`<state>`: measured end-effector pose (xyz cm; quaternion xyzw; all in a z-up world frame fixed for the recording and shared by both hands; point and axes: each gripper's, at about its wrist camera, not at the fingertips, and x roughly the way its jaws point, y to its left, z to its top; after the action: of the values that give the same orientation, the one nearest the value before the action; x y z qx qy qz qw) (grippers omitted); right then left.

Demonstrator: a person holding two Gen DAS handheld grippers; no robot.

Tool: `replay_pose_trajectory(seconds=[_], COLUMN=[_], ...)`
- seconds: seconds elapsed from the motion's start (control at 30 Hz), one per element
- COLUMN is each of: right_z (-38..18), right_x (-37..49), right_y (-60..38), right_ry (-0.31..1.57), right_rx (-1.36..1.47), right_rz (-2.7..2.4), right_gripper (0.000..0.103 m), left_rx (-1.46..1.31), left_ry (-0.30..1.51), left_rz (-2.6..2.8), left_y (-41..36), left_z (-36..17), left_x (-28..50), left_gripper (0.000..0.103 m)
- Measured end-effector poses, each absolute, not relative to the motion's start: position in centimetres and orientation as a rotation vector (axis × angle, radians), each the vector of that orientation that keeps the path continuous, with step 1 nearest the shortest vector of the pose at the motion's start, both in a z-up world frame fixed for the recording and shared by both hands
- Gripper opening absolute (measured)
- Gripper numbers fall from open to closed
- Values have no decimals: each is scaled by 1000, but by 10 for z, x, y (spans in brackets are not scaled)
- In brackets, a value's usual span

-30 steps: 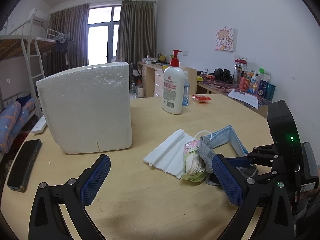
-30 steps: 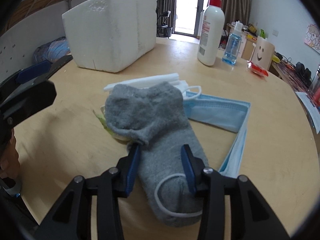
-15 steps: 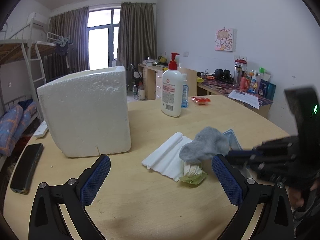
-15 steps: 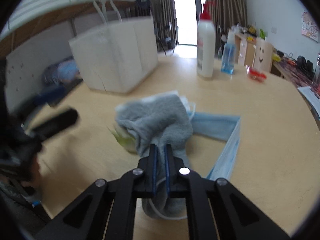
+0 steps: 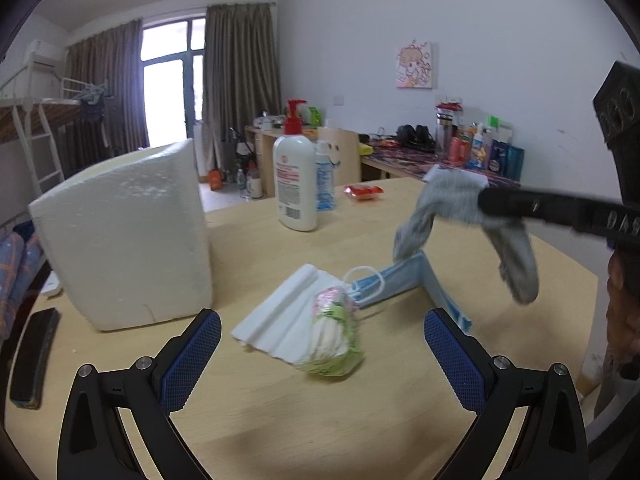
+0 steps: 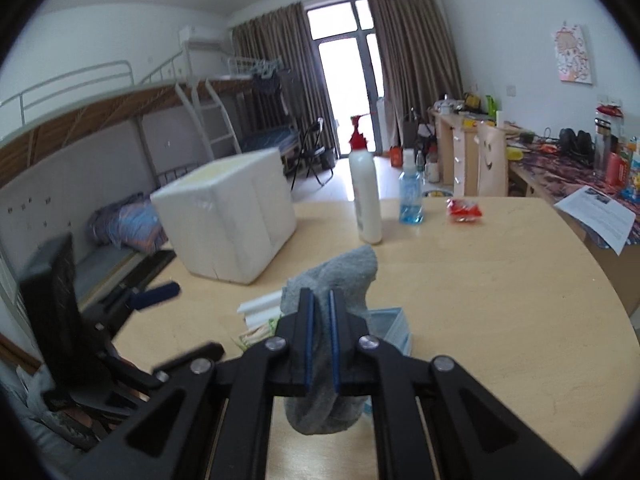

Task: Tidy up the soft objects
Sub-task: 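Lift the grey sock off the table with the right gripper, then close the left gripper on the rolled green-labelled packet while the right gripper holds the sock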

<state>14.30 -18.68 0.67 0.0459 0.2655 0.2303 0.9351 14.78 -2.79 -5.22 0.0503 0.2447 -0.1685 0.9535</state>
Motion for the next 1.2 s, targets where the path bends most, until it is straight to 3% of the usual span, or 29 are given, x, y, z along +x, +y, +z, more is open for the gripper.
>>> replay_pose_trajectory(seconds=[0.37,0.53,0.63,0.8,0.93,1.0,1.13,1.2], right_z=[5,-4,-8,-12,-14,-15,-14,-14], right_x=[136,137,137,135,135,135,134,133], right_y=[-226,-235,-240,-245,-247,-247,-248,-248], right_ry=[493,518,526,528,536,537,536,536], right_rx=[191,209,214,224,227,231,232,232], right_rz=[406,396,394,393,389,387,386,385], right_gripper=[10,10,10,10,10,10,10,10], left_rx=[123,120,131,146,148,156,163,166], left_ry=[571,624,658,715,760,766,796,801], left_rz=[-402,-409,-409,-398,-371,-365,-370,-360], left_y=[-54,-60,-65,-70,-70,-70,-72,-72], left_z=[-62,-72,-77,-86,-91,-92,-95,-96], left_x=[166,177,184,193,199,199,201,202], left_gripper=[102,96,90,70,66,56,49,40])
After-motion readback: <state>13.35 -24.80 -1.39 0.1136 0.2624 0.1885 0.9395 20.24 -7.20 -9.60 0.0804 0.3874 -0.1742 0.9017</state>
